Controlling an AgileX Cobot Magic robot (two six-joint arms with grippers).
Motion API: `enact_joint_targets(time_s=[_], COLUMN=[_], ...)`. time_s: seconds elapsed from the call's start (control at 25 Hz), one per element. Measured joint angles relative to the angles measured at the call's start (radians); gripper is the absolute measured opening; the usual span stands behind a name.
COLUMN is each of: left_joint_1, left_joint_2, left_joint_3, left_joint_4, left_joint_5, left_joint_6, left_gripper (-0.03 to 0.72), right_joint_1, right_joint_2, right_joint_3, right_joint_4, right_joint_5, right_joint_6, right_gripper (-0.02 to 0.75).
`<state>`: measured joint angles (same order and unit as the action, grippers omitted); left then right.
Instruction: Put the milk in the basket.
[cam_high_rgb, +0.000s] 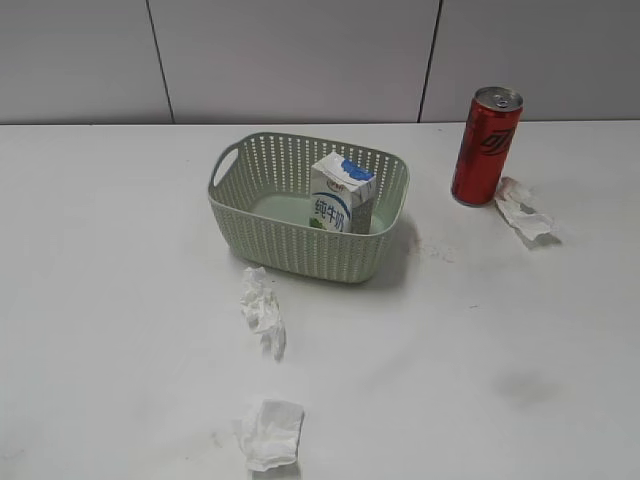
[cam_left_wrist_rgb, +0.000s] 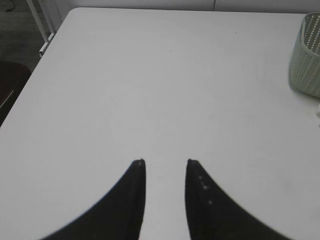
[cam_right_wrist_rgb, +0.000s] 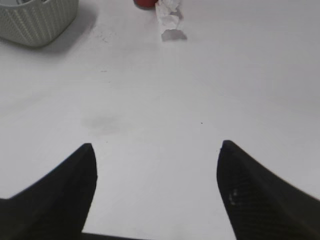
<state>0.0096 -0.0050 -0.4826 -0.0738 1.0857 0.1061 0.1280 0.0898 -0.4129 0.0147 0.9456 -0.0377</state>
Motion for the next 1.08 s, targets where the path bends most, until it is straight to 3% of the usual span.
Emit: enact_joint_targets(time_s=[0.36,1.08], left_joint_1=[0.000,0.000], left_joint_2=[0.000,0.000], left_joint_3=[0.000,0.000], left_joint_4=[0.000,0.000], left_joint_5=[0.000,0.000], left_joint_6=[0.000,0.000], left_gripper=[0.224,0.230], right_joint_1=[-0.072,-0.073], right_joint_2=[-0.094,-0.094], right_joint_3=[0.001,0.001], right_joint_4=[0.000,0.000], right_joint_5=[-0.001,-0.001], right_joint_6=[0.001,0.001], right_gripper=[0.592,0.590])
